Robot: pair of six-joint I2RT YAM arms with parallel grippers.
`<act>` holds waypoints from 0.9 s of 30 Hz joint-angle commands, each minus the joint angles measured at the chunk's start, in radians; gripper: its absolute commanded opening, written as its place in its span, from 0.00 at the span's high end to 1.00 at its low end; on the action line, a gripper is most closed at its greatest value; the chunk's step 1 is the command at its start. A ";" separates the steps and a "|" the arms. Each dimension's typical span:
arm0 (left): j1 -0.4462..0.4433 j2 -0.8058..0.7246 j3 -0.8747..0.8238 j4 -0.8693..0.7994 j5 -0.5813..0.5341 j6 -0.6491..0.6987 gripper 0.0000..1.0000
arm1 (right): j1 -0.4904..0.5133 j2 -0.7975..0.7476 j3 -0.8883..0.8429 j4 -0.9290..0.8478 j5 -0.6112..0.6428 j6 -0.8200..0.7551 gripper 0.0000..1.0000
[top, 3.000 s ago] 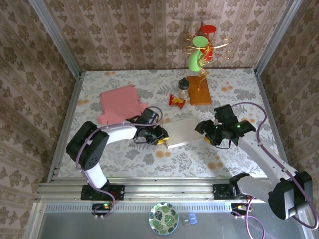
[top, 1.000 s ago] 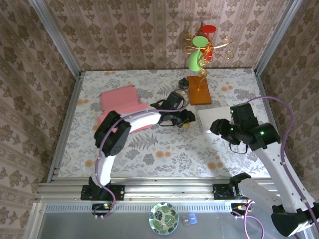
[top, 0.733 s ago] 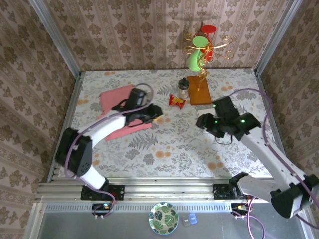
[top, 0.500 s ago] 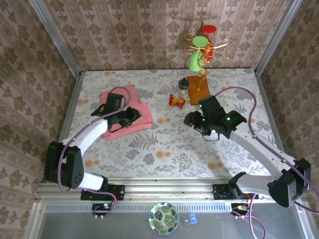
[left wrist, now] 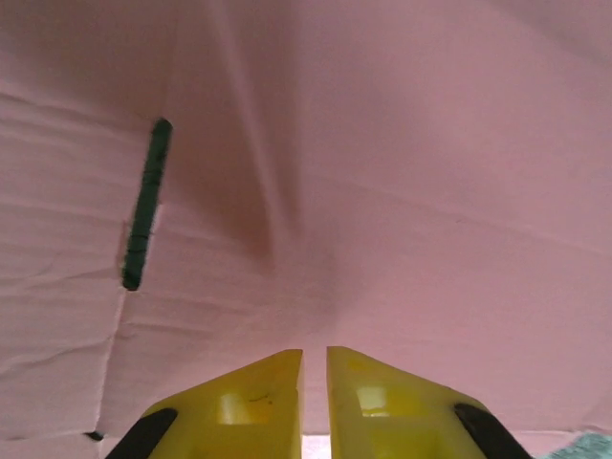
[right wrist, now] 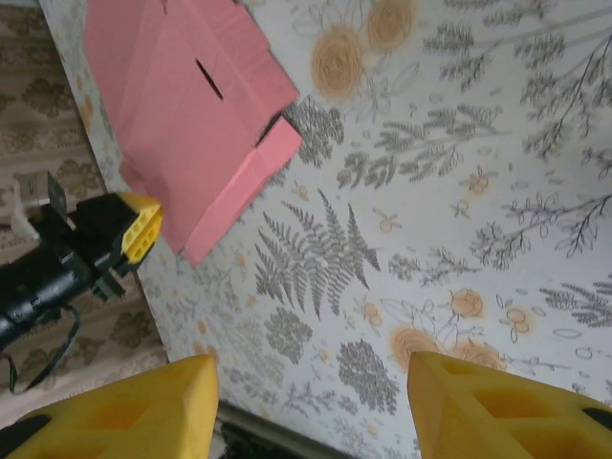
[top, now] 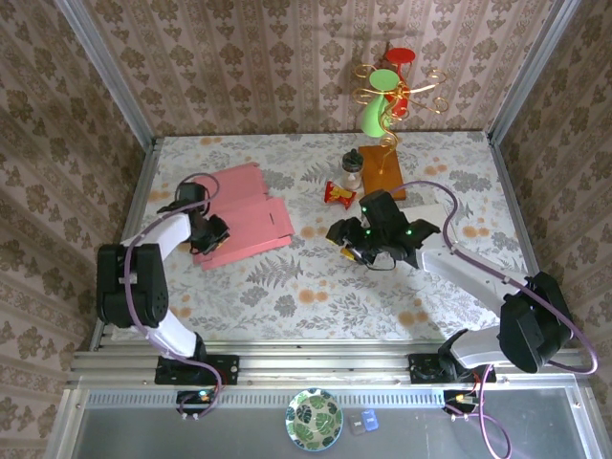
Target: Fold the paper box
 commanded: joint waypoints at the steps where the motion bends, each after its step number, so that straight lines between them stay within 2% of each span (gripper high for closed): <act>1: -0.069 0.025 -0.031 -0.011 -0.051 -0.006 0.86 | 0.001 0.002 -0.026 0.071 -0.086 0.020 0.44; 7: -0.210 -0.019 -0.136 0.054 -0.053 -0.104 0.87 | -0.023 -0.021 -0.080 0.093 -0.072 0.044 0.44; 16: -0.469 -0.083 -0.265 0.232 0.047 -0.356 0.89 | -0.030 -0.046 -0.180 0.153 0.032 0.125 0.44; 20: -0.502 -0.136 -0.226 0.226 0.055 -0.324 0.85 | -0.030 -0.042 -0.211 0.174 0.067 0.156 0.44; 24: -0.508 -0.245 -0.153 0.105 0.009 -0.270 0.70 | -0.031 -0.039 -0.236 0.207 0.088 0.187 0.45; 27: -0.508 -0.362 -0.198 0.062 -0.018 -0.345 0.64 | -0.034 -0.016 -0.200 0.198 0.113 0.148 0.49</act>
